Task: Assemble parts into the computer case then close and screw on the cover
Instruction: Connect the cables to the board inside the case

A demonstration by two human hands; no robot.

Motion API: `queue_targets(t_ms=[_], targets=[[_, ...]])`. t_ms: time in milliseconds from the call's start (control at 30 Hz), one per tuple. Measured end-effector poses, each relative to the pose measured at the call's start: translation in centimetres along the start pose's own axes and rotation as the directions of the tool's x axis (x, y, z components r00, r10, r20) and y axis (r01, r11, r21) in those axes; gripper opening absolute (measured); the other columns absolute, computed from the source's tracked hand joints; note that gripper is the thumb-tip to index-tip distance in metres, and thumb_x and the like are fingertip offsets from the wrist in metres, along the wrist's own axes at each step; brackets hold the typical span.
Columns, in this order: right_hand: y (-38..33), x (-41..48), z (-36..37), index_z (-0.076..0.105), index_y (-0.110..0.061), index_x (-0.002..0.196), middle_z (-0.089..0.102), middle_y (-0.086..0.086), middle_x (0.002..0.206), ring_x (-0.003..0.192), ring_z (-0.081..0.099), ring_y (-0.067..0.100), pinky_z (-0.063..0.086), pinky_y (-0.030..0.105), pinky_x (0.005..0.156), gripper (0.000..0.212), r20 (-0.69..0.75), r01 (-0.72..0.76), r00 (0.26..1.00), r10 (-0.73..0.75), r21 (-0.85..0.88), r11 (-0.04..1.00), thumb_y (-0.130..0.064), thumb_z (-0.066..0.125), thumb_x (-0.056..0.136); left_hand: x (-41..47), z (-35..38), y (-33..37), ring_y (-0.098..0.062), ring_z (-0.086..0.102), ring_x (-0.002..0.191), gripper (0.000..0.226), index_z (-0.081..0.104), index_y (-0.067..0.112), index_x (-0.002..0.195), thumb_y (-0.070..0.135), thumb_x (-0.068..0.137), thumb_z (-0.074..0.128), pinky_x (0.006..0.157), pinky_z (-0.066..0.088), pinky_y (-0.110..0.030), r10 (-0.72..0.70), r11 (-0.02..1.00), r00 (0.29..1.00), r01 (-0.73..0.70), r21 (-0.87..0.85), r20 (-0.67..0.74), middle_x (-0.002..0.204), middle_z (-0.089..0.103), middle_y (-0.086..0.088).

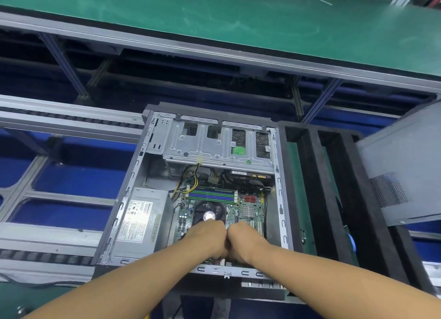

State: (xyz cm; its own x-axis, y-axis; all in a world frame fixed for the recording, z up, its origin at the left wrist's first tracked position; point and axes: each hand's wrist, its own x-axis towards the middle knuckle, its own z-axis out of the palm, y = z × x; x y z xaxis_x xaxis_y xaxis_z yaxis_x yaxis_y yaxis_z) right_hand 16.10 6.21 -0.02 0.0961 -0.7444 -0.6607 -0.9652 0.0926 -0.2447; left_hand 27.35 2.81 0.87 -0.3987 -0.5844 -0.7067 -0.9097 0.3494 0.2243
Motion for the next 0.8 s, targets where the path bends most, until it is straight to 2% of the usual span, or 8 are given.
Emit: queue_targets(t_ms=[133, 233, 333, 400, 500, 567, 667, 800], targets=[[-0.3, 0.1, -0.1, 0.073, -0.002, 0.097, 0.069, 0.020, 0.096, 0.082, 0.065, 0.033, 0.059, 0.039, 0.078, 0.016, 0.024, 0.005, 1.000, -0.004, -0.045, 0.999, -0.011, 0.066, 0.086, -1.1, -1.1, -0.4, -0.021, 0.051, 0.061, 0.028, 0.048, 0.017, 0.059, 0.027, 0.080, 0.063, 0.058, 0.045, -0.033, 0.093, 0.996, 0.995, -0.092, -0.018, 0.025, 0.060, 0.048, 0.000], [-0.2, 0.3, 0.0, 0.073, -0.002, 0.101, 0.063, 0.017, 0.089, 0.079, 0.062, 0.030, 0.057, 0.036, 0.075, 0.017, 0.058, 0.005, 0.998, -0.001, -0.077, 0.997, -0.009, 0.067, 0.086, -2.1, -2.9, -1.5, -0.017, 0.056, 0.054, 0.026, 0.069, 0.007, 0.068, 0.023, 0.085, 0.057, 0.059, 0.049, -0.026, 0.126, 0.983, 0.988, -0.113, -0.146, 0.084, 0.052, 0.059, 0.004], [-0.3, 0.4, 0.1, 0.073, -0.003, 0.100, 0.063, 0.014, 0.089, 0.078, 0.061, 0.028, 0.059, 0.035, 0.078, 0.016, 0.063, 0.006, 0.998, 0.000, -0.090, 0.996, -0.009, 0.068, 0.087, -2.8, -4.2, -2.7, -0.012, 0.067, 0.055, 0.029, 0.076, 0.004, 0.086, 0.019, 0.090, 0.051, 0.048, 0.044, -0.014, 0.094, 0.950, 0.986, -0.048, -0.309, 0.138, 0.075, 0.076, 0.004], [-0.3, 0.4, 0.2, 0.074, -0.003, 0.102, 0.069, 0.015, 0.100, 0.086, 0.068, 0.030, 0.060, 0.037, 0.083, 0.017, 0.072, 0.001, 0.997, 0.005, -0.084, 0.996, -0.010, 0.068, 0.088, -2.9, -4.3, -3.3, -0.012, 0.067, 0.054, 0.029, 0.075, 0.006, 0.085, 0.021, 0.091, 0.051, 0.057, 0.053, -0.017, 0.076, 0.936, 0.994, -0.045, -0.349, 0.075, 0.080, 0.077, 0.001], [-0.2, 0.4, 0.2, 0.075, -0.004, 0.102, 0.072, 0.015, 0.104, 0.083, 0.066, 0.027, 0.060, 0.036, 0.083, 0.016, 0.071, -0.004, 0.997, 0.009, -0.082, 0.997, -0.010, 0.067, 0.090, -3.0, -3.5, -3.7, -0.012, 0.070, 0.057, 0.029, 0.077, 0.009, 0.083, 0.023, 0.089, 0.052, 0.077, 0.060, -0.028, 0.061, 0.933, 0.998, -0.049, -0.356, 0.024, 0.076, 0.077, 0.001], [-0.2, 0.4, 0.2, 0.076, -0.005, 0.103, 0.073, 0.015, 0.104, 0.083, 0.067, 0.027, 0.060, 0.035, 0.083, 0.016, 0.068, -0.007, 0.998, 0.012, -0.075, 0.997, -0.009, 0.067, 0.090, -3.0, -2.9, -3.8, -0.010, 0.069, 0.056, 0.029, 0.077, 0.011, 0.076, 0.023, 0.086, 0.053, 0.073, 0.059, -0.026, 0.055, 0.940, 0.998, -0.052, -0.337, 0.001, 0.067, 0.074, 0.004], [-0.2, 0.4, 0.1, 0.076, -0.004, 0.103, 0.073, 0.015, 0.106, 0.095, 0.071, 0.031, 0.060, 0.038, 0.087, 0.016, 0.064, -0.007, 0.998, 0.010, -0.053, 0.999, -0.008, 0.067, 0.090, -3.2, -2.4, -3.8, -0.006, 0.056, 0.043, 0.029, 0.070, 0.017, 0.056, 0.026, 0.080, 0.055, 0.066, 0.057, -0.025, 0.044, 0.971, 0.998, -0.055, -0.233, -0.052, 0.042, 0.059, 0.009], [-0.3, 0.3, 0.0, 0.075, -0.003, 0.105, 0.072, 0.015, 0.110, 0.099, 0.071, 0.031, 0.059, 0.039, 0.092, 0.017, 0.079, -0.007, 0.997, 0.010, -0.047, 0.999, -0.008, 0.067, 0.091, -3.3, -2.1, -3.7, -0.015, 0.049, 0.050, 0.030, 0.062, 0.018, 0.048, 0.026, 0.077, 0.058, 0.070, 0.057, -0.035, 0.039, 0.977, 0.996, -0.054, -0.204, -0.078, 0.047, 0.053, 0.006]])
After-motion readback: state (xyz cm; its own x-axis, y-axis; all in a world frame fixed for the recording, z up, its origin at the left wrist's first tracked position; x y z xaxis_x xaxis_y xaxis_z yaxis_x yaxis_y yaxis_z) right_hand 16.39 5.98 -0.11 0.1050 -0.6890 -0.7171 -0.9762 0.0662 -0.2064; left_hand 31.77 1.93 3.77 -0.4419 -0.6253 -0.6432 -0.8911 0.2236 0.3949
